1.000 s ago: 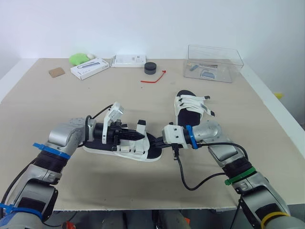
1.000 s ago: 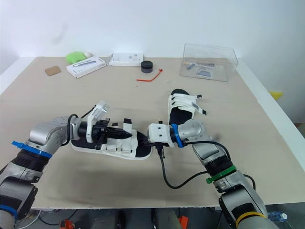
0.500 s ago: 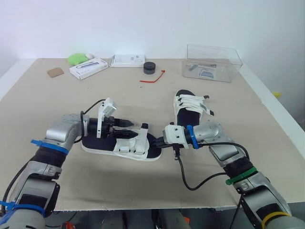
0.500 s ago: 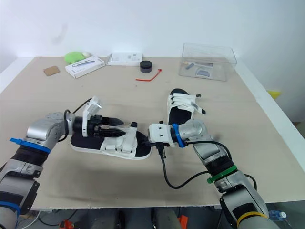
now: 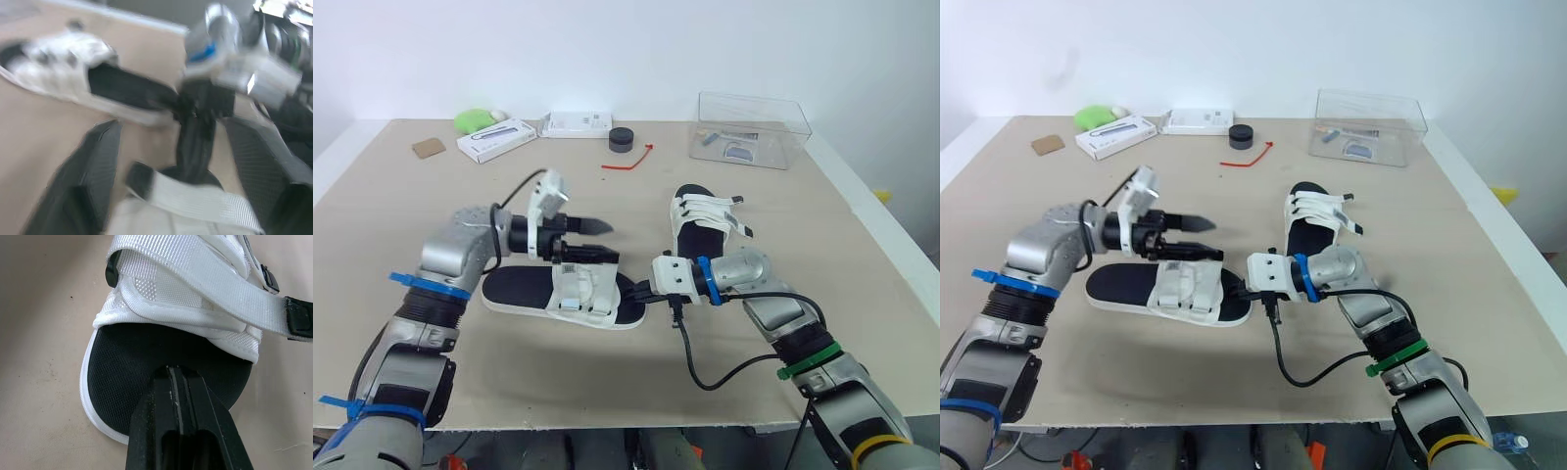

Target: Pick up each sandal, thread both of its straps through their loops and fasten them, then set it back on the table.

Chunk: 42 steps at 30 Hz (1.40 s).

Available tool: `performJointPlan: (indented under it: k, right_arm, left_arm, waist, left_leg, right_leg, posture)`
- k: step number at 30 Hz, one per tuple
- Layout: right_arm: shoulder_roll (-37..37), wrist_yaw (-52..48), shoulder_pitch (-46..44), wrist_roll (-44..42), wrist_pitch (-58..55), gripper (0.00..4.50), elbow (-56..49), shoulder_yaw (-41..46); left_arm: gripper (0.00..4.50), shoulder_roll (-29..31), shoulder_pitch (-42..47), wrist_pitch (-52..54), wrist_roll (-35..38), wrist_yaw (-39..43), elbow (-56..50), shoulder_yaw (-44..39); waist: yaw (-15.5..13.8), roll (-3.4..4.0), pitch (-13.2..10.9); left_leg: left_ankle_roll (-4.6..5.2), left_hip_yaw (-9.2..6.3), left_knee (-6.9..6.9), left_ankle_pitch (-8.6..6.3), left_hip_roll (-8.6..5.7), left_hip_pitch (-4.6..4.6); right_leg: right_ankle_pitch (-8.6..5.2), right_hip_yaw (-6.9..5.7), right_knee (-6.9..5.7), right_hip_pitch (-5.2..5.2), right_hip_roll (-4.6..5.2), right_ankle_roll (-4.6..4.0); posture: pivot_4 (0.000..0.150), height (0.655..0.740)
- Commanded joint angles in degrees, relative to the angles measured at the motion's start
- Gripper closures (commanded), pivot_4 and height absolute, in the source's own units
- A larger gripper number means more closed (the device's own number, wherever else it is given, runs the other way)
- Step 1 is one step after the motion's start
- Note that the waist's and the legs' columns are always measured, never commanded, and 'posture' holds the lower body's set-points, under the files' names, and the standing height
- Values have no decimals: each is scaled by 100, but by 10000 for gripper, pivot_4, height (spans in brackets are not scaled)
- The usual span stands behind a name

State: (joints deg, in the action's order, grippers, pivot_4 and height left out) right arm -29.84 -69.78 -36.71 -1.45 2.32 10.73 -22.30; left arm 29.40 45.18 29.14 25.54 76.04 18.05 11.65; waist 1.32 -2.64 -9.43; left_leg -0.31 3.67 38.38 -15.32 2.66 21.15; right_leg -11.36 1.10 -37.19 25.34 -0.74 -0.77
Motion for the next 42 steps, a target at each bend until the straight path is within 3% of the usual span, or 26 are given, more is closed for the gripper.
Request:
performJointPlan:
  k: [1,3,4,8,13,18,24,28,30,31,33,38,42]
  right_arm:
    - [-67,-10,105,173,-91,45000,9,-81]
    - [-67,1,103,175,-93,45000,1,-78]
    - [-68,4,100,175,-96,45000,-2,-75]
    - [-92,27,105,178,-99,45000,-24,-47]
    - [-103,71,182,173,-128,45000,-113,-39]
    - [-150,116,314,145,-194,45000,-261,-15]
    - [-238,200,498,-29,-442,45000,-588,184]
    - [-340,238,674,-488,-1153,45000,-1058,548]
    - [-526,143,913,-984,-1515,36361,-1510,930]
    - [-619,80,1063,-1293,-1658,35175,-1747,1181]
    - [-746,18,1239,-1650,-1801,26637,-2011,1470]
    - [-985,-17,1573,-2097,-1804,1359,-2271,1970]
    - [-948,164,1730,-2435,-2011,421,-2458,2237]
  left_arm:
    - [30685,-70,152,-254,-362,276,579,201]
    - [41537,-119,348,-200,-499,449,1084,275]
    - [44716,-140,456,-148,-559,541,1322,302]
    - [44716,-205,978,81,-751,957,2183,381]
    - [44716,-163,1331,-417,-856,809,2562,-11]
    - [44716,385,1063,-637,-761,528,1880,-562]
    - [44716,1008,-190,-422,-563,103,338,-1142]
    - [34212,1138,-960,-759,-520,-154,-482,-1439]
    - [22562,1104,-1232,-1345,-716,-274,-601,-1427]
    - [21346,1094,-1314,-1687,-851,-284,-567,-1361]
    - [12915,1074,-1334,-1960,-931,-241,-453,-1263]
    - [11927,1098,-1223,-2133,-964,233,-291,-913]
    - [11927,1000,-1087,-2552,-1120,441,-75,-662]
  waist:
    - [0,0,0]
    - [0,0,0]
    - [-1,0,0]
    - [1,0,0]
    - [4,0,0]
    - [11,0,-1]
    - [5,2,1]
    - [-43,1,-1]
    - [-96,0,-2]
    - [-112,0,-2]
    - [-161,2,-3]
    - [-163,1,-4]
    - [-163,1,-4]
  left_leg:
    - [0,0,1,0,0,1]
    - [0,-1,1,0,-1,1]
    - [0,-1,1,0,-1,2]
    - [2,-3,1,-1,-2,4]
    - [5,-4,2,-3,-2,7]
    - [11,-5,1,-7,6,12]
    - [18,-13,-3,-21,10,5]
    - [13,-18,3,-24,6,20]
    - [12,-14,11,-24,-10,34]
    - [12,-14,11,-24,-12,33]
    - [13,-13,9,-24,-22,35]
    - [20,-5,10,-30,-33,29]
    - [20,-2,10,-30,-41,32]
  right_leg:
    - [0,0,0,0,0,0]
    - [0,-1,0,0,-1,-1]
    - [0,-2,0,0,-2,-1]
    - [0,-3,1,0,-2,-1]
    - [0,-3,1,1,-1,0]
    - [-4,-2,1,7,-6,-5]
    - [-21,7,-2,7,3,3]
    - [-24,-2,-3,10,25,5]
    - [-20,-15,2,11,47,17]
    - [-19,-14,2,11,49,18]
    - [-18,-13,5,10,58,21]
    - [-26,-7,11,9,56,55]
    - [-28,-9,10,9,53,51]
  posture:
    - [1500,7400]
    - [1500,7400]
    - [1500,7400]
    - [1500,7400]
    - [1500,7400]
    - [1500,7400]
    - [1500,7400]
    - [1500,7400]
    - [1500,7400]
    - [1500,7400]
    - [1500,7400]
    - [1500,7400]
    - [1500,7400]
